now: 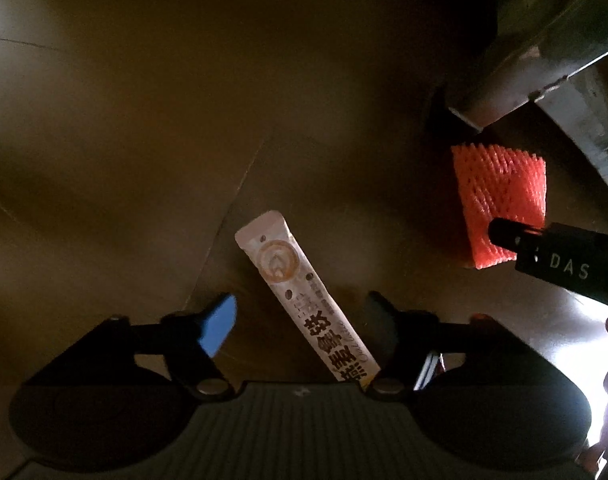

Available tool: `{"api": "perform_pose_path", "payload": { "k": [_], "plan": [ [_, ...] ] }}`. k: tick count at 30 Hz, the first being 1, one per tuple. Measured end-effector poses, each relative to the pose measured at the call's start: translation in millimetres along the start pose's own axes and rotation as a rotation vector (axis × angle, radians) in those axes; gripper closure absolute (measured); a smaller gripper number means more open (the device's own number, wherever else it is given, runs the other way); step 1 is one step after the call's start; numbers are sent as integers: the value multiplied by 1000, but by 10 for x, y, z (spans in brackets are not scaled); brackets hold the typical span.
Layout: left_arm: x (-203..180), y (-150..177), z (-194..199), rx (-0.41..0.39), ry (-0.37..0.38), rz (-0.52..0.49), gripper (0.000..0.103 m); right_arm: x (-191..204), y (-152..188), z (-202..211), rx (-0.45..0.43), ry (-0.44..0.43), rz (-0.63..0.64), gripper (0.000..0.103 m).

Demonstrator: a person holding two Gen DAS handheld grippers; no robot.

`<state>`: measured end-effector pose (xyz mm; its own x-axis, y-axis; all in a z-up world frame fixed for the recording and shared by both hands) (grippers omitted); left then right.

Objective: Collect trash
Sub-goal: 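Grasp the white snack stick wrapper with the left tool while the right tool grasps the orange foam net, then lift the wrapper and foam net off the floor with both tools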

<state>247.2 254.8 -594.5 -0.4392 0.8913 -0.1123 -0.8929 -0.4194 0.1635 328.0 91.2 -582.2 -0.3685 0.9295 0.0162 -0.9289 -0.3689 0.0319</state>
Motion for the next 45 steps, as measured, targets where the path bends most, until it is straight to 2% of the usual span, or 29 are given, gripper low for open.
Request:
{"api": "perform_pose_path", "payload": {
  "k": [4, 6, 7, 8, 9, 10, 12, 15, 23, 30, 34, 37, 39, 42, 45],
  "plan": [
    [-31, 0, -50, 6, -10, -18, 48, -18, 18, -29, 11, -4, -1, 39],
    [-45, -11, -54, -1, -18, -23, 48, -29, 30, -29, 13, -9, 1, 40],
    [-51, -15, -51, -4, -20, -23, 52, -23, 26, -35, 16, -15, 2, 40],
    [-58, -18, -40, -10, -27, -26, 60, -24, 28, -40, 18, -22, 5, 50],
    [-66, -24, -34, -15, -31, -34, 63, -40, -8, -32, 19, -41, 10, 61],
    [-67, -36, -20, -17, -30, -37, 65, -38, -19, -38, 23, -56, 15, 64],
    [-65, -40, -19, -19, -25, -32, 67, -9, -31, -38, 28, -72, 29, 78],
    [-41, -31, 3, -24, -20, -28, 71, 19, -38, -31, 32, -76, 41, 83],
    [53, 21, 123, -49, -19, -10, 76, -74, 64, 96, 53, -117, 10, 85],
    [87, 58, 400, -107, -7, -25, 78, -121, 264, 430, 40, -110, 42, 85],
    [131, 90, 691, -157, 6, -29, 81, -166, 394, 709, 21, -101, 63, 85],
    [127, 170, 983, -228, -9, -69, 83, -173, 445, 975, -11, -84, 87, 85],
    [125, 236, 1137, -257, 0, -81, 97, -159, 492, 1166, -31, -82, 107, 85],
    [132, 353, 1345, -291, 13, -87, 98, -156, 560, 1447, -69, -65, 156, 85],
    [184, 443, 1372, -286, 48, -66, 98, -90, 609, 1601, -95, -47, 191, 85]
  ]
}}
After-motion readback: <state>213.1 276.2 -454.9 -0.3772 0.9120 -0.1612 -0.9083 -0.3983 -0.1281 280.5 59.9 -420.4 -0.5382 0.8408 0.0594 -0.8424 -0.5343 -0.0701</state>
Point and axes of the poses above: each gripper's, at about its wrist camera, not at the fingertips, and z roughly against the way its jaws point, x to its left, y to its underside, the point moved 8 cm from there along -z, roughly the way its jaws point, and after that the axes turned 13 degrees about x, right-handed, at the moved point
